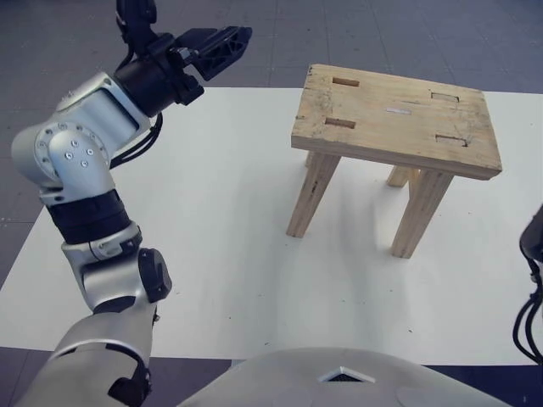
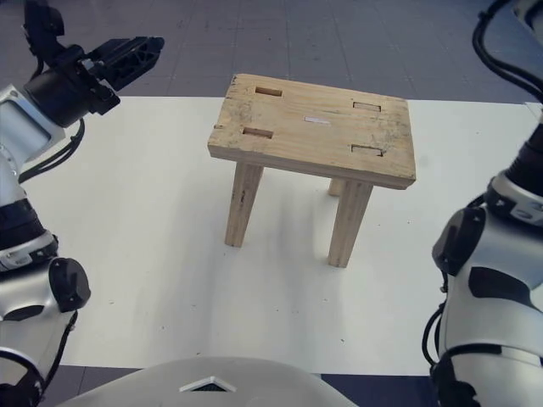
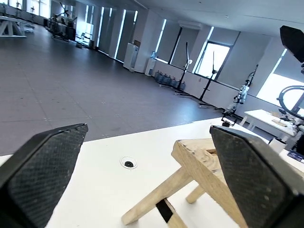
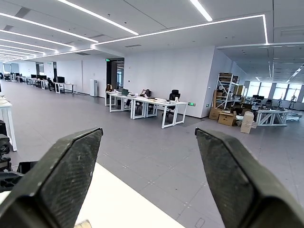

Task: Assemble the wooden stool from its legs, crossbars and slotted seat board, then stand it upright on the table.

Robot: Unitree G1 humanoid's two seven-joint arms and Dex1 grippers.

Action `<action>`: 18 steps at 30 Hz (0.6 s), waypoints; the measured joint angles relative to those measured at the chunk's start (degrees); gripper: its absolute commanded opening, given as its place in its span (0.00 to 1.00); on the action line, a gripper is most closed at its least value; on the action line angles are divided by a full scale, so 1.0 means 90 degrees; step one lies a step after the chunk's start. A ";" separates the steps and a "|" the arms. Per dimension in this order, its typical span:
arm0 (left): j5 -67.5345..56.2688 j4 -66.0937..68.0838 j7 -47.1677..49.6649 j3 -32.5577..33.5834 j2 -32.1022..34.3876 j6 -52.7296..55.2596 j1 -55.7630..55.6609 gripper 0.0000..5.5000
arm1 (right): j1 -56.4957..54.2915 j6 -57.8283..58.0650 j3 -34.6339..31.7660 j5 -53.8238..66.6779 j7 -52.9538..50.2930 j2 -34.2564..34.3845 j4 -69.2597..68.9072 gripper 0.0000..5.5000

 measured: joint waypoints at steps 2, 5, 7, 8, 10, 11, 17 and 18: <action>0.0008 -0.0543 0.0415 0.0219 -0.0059 -0.0166 0.0186 0.87 | -0.0055 0.0096 0.0107 0.0006 -0.0340 0.0338 -0.0153 0.65; -0.0104 -0.0692 0.0877 0.0750 -0.0059 -0.0275 0.0269 0.87 | -0.0462 0.0225 0.0333 0.0009 -0.0628 0.0761 -0.0170 0.65; -0.0102 -0.0705 0.1057 0.0941 -0.0051 -0.0375 0.0386 0.87 | -0.0666 0.0629 0.0634 0.0022 -0.0707 0.0987 -0.0155 0.65; -0.0103 -0.0725 0.1141 0.0993 -0.0044 -0.0402 0.0448 0.87 | -0.0632 0.0968 0.0875 0.0028 -0.0742 0.1109 -0.0226 0.65; -0.0172 -0.0839 0.1248 0.1033 -0.0033 -0.0404 0.0501 0.87 | 0.0024 0.1833 0.1511 0.0131 -0.0851 0.1349 -0.0627 0.65; -0.0258 -0.0893 0.1307 0.1053 -0.0025 -0.0400 0.0511 0.87 | 0.0512 0.2210 0.1758 0.0141 -0.0899 0.1403 -0.0813 0.65; -0.0555 -0.1143 0.1499 0.1138 0.0041 -0.0297 0.0656 0.87 | 0.1419 0.2691 0.1946 0.0128 -0.0993 0.1147 -0.2055 0.65; -0.0592 -0.1167 0.1555 0.1131 0.0041 -0.0288 0.0694 0.87 | 0.1420 0.2730 0.1921 0.0129 -0.0993 0.1156 -0.2085 0.65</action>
